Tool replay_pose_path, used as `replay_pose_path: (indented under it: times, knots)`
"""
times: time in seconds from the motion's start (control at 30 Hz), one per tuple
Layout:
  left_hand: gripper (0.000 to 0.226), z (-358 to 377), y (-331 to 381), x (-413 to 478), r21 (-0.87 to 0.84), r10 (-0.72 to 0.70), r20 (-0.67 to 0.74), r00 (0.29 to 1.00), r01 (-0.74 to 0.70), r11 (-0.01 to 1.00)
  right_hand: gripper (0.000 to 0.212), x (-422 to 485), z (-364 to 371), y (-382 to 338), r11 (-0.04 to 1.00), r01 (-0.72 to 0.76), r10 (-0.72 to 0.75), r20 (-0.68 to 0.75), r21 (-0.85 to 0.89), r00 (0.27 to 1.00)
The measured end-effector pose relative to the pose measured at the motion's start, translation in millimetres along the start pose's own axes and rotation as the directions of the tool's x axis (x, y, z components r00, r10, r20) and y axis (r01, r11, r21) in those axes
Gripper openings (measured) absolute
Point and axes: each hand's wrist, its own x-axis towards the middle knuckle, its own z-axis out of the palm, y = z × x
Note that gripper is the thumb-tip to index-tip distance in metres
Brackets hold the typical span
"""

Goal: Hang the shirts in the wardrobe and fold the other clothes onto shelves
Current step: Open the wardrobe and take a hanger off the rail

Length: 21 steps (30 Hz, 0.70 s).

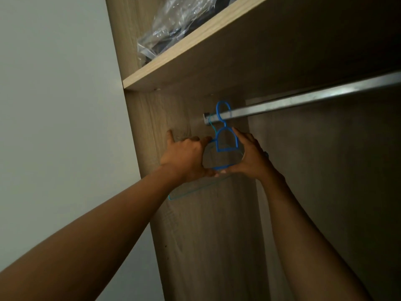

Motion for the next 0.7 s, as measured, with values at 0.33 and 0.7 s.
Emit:
replay_pose_path:
  times: [0.33, 0.7]
  knots:
    - [0.090, -25, -12, -5, 0.083, 0.041, -0.080, 0.996, -0.034, 0.996, 0.135, 3, -12, -20, 1.000, 0.024, -0.024, -0.042, -0.001, 0.999]
    - [0.088, -67, -15, -85, 0.115, -0.050, -0.016, 0.999, 0.052, 0.992, 0.134, -43, 2, -83, 0.996, 0.066, -0.065, -0.015, 0.060, 0.998]
